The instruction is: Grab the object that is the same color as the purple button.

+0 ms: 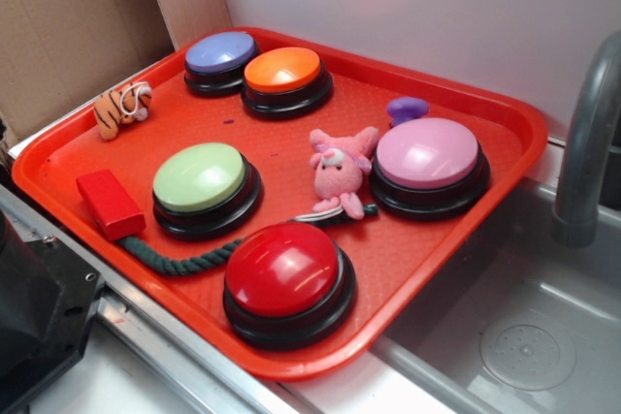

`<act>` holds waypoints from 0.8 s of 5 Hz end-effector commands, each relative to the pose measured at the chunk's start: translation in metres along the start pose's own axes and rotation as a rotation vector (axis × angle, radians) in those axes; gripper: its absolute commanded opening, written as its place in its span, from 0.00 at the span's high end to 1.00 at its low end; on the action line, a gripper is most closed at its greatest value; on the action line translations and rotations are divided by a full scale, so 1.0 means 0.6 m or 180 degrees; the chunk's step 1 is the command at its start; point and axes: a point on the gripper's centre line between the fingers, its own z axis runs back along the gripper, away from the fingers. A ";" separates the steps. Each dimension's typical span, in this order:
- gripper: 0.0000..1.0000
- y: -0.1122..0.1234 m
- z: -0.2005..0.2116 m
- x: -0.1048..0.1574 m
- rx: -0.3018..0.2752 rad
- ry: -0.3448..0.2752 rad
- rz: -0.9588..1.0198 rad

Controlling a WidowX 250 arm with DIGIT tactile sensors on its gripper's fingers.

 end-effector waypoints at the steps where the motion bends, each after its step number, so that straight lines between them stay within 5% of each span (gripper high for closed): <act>1: 0.00 0.000 0.000 0.000 0.0000 0.0000 0.0000; 4: 0.00 -0.044 -0.083 0.160 -0.0037 -0.0227 0.0976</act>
